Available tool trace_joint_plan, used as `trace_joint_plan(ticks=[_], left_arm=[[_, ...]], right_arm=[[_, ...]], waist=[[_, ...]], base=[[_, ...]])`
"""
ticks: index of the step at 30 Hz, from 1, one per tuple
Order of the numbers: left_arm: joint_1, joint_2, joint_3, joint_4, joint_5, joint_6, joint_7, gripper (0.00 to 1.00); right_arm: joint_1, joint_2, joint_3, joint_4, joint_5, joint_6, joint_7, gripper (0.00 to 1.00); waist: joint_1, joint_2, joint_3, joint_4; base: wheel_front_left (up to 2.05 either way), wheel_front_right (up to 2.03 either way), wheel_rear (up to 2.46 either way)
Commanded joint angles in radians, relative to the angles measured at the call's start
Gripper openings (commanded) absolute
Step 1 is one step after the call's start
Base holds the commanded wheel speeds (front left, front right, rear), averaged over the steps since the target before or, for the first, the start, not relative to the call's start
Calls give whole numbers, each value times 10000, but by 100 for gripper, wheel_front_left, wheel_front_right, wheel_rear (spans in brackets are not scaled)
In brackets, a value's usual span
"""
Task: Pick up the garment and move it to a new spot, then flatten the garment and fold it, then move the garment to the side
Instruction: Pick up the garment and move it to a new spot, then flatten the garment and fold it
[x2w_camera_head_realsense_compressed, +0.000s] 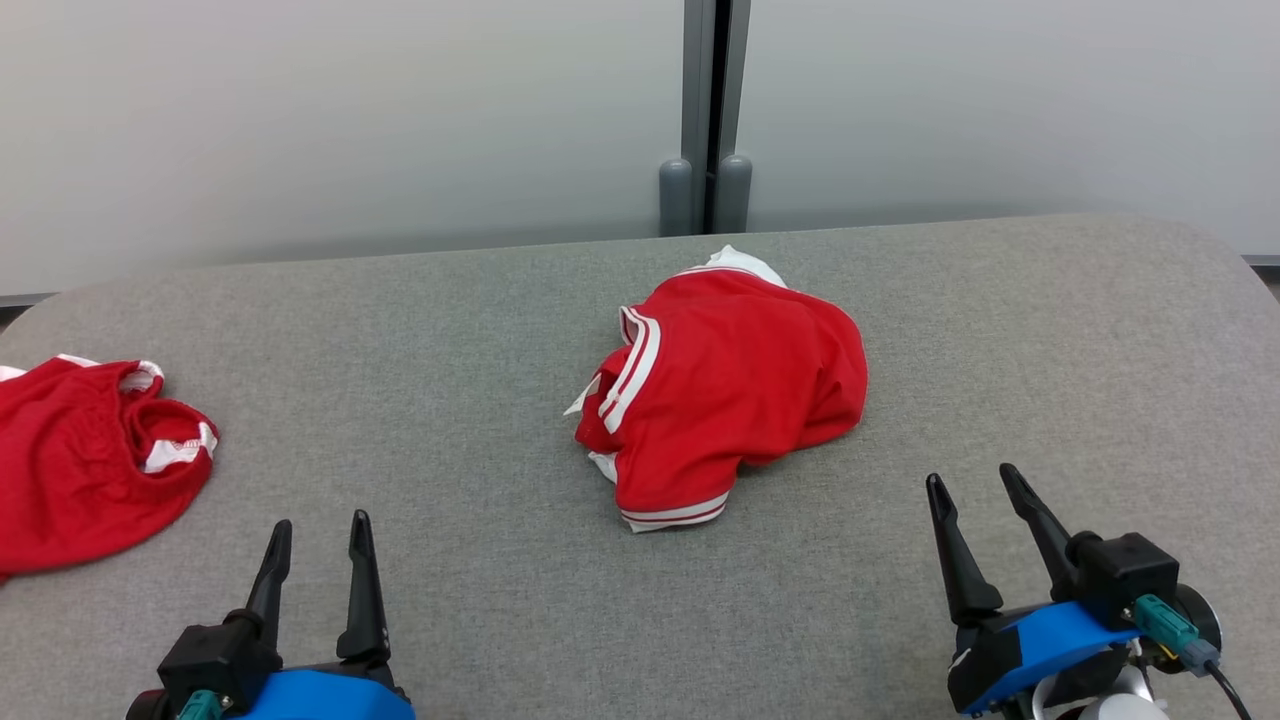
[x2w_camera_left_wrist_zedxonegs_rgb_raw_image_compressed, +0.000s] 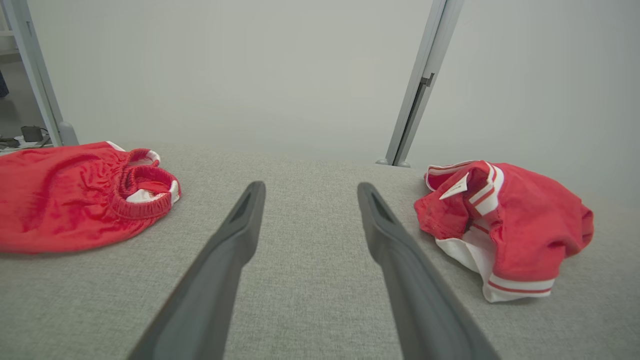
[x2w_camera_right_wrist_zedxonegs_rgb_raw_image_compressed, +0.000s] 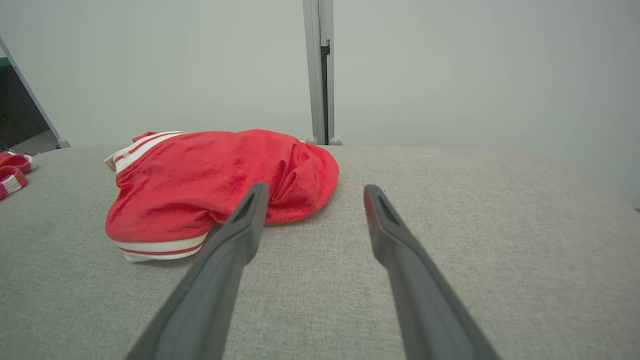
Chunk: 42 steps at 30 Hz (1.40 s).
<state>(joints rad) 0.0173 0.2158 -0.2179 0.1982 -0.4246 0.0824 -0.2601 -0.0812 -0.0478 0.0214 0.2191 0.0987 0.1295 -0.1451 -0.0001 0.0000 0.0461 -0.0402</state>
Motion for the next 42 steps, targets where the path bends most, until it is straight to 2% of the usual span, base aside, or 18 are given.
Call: trace_joint_plan(ticks=[1, 11, 14, 18, 22, 26, 37, 38, 39, 40, 42], left_arm=[[67, 5, -37, -52, 30, 4, -48, 100], [-216, -23, -206, -103, 53, 8, 80, 100], [-371, -38, -296, -154, 94, 2, 113, 100], [-612, -78, -419, -254, 131, -32, 188, 100], [-879, -160, -613, -299, 185, -98, 237, 100], [-1114, -266, -765, -219, 214, -203, 223, 100], [-1662, -517, -1055, 289, 206, -509, 82, 100], [-1707, -531, -1062, 350, 204, -535, 64, 100], [-1732, -551, -1066, 403, 198, -548, 49, 100], [-1731, -568, -1066, 449, 191, -558, 30, 100], [-1731, -571, -1035, 537, 182, -570, 22, 100]], right_arm=[[68, -47, 10, -60, 17, 23, 32, 100], [-266, -45, 442, -107, 261, 23, 171, 100], [-784, -44, 1001, 37, 421, 23, 602, 100], [-2004, -44, 2284, 486, 413, 23, 1210, 100], [-3276, -50, 3374, 1345, -32, 15, 1500, 100], [-4210, -52, 3925, 2374, -353, 14, 1545, 100], [-5530, -47, 3598, 4611, -2935, 14, 2096, 100], [-5558, -47, 3503, 4743, -3046, 14, 2163, 74], [-5570, -47, 3378, 4856, -3148, 14, 2182, 32], [-5582, -47, 3247, 4972, -3208, 14, 2215, 0], [-5598, -46, 2884, 5118, -3205, 14, 2186, 0]], waist=[[1, 0, 9, 22], [1, 0, 146, 110], [1, 0, 298, 236], [1, 0, 605, 489], [1, 0, 923, 876], [1, 0, 1177, 1306], [1, 0, 1693, 2090], [1, 0, 1701, 2119], [1, 0, 1702, 2138], [1, 0, 1698, 2145], [1, 0, 1675, 2112]], base=[[0, 0, 0], [0, 0, 0], [0, 0, 0], [0, 0, 0], [0, 0, 0], [0, 0, 0], [0, 0, 0], [0, 0, 0], [0, 0, 0], [0, 0, 0], [0, 0, 0]])
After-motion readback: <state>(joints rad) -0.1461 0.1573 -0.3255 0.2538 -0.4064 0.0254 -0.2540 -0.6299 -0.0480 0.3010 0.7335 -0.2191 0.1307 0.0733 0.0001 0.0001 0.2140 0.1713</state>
